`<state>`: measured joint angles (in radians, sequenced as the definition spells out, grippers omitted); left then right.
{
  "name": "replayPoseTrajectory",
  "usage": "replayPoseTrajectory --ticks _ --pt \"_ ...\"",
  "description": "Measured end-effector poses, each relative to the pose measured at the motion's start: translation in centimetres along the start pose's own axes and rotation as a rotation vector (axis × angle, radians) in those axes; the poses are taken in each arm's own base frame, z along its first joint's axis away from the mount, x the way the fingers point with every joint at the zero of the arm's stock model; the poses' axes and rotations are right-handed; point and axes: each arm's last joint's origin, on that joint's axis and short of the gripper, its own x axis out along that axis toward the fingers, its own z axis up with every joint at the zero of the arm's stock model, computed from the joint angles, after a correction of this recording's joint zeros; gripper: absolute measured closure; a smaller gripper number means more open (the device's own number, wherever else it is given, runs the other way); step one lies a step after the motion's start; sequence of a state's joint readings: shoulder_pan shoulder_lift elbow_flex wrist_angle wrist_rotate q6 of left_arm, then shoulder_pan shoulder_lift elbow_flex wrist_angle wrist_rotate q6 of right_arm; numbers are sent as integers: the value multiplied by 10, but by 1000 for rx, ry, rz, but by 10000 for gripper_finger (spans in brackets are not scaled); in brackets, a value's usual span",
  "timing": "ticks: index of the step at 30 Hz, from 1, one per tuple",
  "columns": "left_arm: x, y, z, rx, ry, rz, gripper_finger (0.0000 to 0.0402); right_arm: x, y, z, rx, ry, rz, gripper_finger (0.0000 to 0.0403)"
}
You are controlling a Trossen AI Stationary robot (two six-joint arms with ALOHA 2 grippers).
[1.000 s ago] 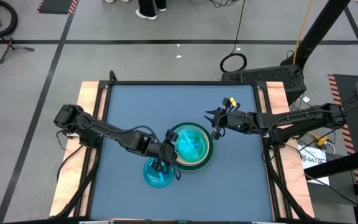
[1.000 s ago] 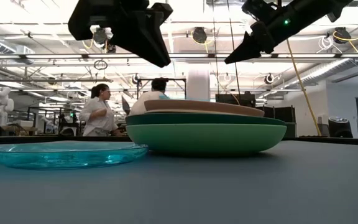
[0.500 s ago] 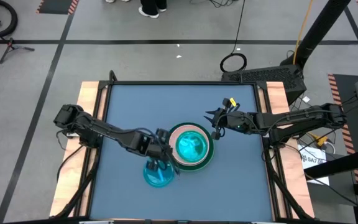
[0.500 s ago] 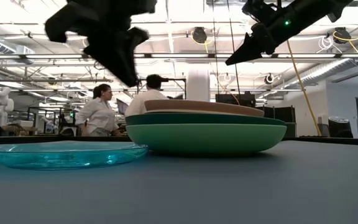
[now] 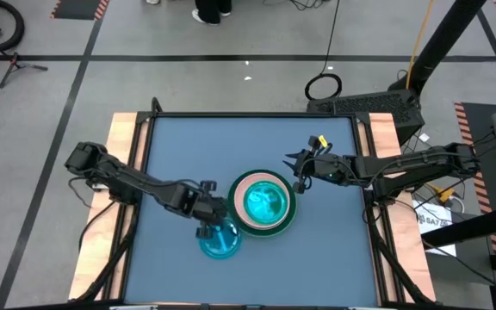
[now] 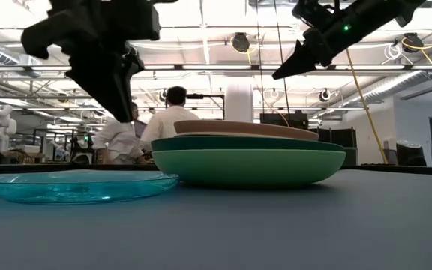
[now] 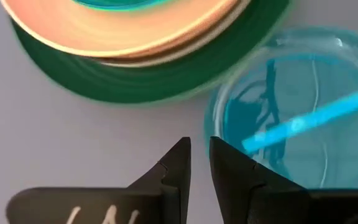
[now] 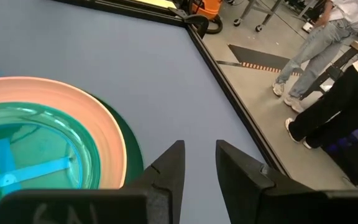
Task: Stack plastic plates
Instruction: Stack the blue plate on top of the blue plate
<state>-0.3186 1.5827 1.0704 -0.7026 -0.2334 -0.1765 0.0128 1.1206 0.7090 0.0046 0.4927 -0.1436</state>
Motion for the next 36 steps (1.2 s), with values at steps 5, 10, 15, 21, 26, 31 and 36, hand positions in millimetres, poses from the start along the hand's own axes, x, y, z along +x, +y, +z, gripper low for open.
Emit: replayPoseTrajectory --ticks 5,10,15,21,26,31,36 --pt "9 -1 -20 -124 -98 -27 334 0 0 -1 -3 6 1 316" --pt "17 -5 -37 -258 -118 -49 334 0 0 -1 -3 6 1 316" --pt "16 -9 -41 -329 -107 -59 334 0 0 -1 -3 6 1 316" --pt "16 -11 -42 -383 -99 -63 334 0 0 -1 -3 8 1 316" --pt "15 -14 -45 -416 -78 -60 334 0 0 -1 -3 8 1 316" --pt "14 -18 -46 -425 -96 -23 334 0 0 -1 -4 8 1 316" --pt "13 -22 -48 -474 -95 -23 333 0 0 -1 -3 8 1 316"
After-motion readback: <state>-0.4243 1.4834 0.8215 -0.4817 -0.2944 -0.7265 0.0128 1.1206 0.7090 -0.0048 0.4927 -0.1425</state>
